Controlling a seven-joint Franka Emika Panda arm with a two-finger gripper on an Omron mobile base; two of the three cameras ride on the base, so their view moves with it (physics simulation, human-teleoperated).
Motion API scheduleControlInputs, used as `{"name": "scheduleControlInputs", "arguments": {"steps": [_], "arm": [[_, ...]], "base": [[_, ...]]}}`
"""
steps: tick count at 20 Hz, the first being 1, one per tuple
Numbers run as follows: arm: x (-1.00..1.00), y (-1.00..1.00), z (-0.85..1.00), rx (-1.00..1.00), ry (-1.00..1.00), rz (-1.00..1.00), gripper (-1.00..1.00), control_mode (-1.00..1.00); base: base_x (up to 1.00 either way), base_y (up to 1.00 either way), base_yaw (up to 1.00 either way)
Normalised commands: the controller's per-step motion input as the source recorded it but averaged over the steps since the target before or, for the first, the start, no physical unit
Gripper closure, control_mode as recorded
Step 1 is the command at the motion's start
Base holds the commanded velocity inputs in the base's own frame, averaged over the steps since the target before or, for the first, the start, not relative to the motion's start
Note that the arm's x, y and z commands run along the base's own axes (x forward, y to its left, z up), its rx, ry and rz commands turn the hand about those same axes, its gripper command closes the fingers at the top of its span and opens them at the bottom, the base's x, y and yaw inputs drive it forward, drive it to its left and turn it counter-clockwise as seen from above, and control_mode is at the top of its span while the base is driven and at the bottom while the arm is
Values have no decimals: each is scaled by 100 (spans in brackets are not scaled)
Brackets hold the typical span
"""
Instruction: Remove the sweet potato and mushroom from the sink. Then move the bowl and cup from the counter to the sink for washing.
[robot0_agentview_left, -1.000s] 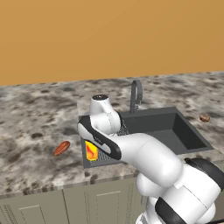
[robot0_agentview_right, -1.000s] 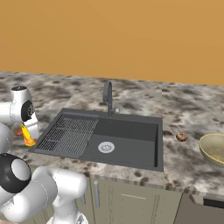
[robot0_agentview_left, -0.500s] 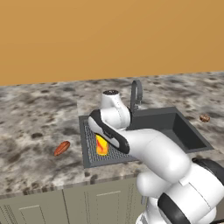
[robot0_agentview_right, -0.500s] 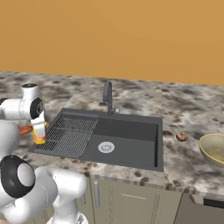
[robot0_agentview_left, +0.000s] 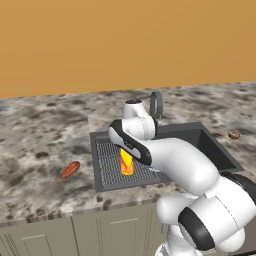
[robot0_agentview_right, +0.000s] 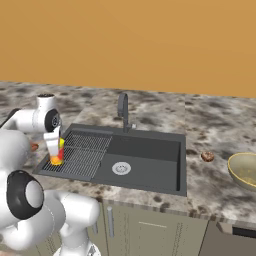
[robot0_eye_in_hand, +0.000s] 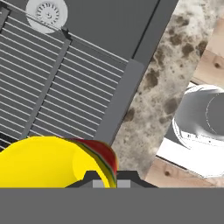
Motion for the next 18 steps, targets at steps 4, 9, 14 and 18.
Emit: {"name": "scheduleControlInputs", "arguments": {"steps": [4, 9, 14, 18], "arm": [[13, -40, 2, -3, 7, -10, 100, -100], [6, -39, 1, -3, 1, -4, 100, -100], [0, -39, 0, -2, 0, 0, 100, -100], [0, -41, 0, -1, -2, 0, 100, -100]], "base": [[0, 0, 0], [0, 0, 0], [0, 0, 0], [0, 0, 0]]}}
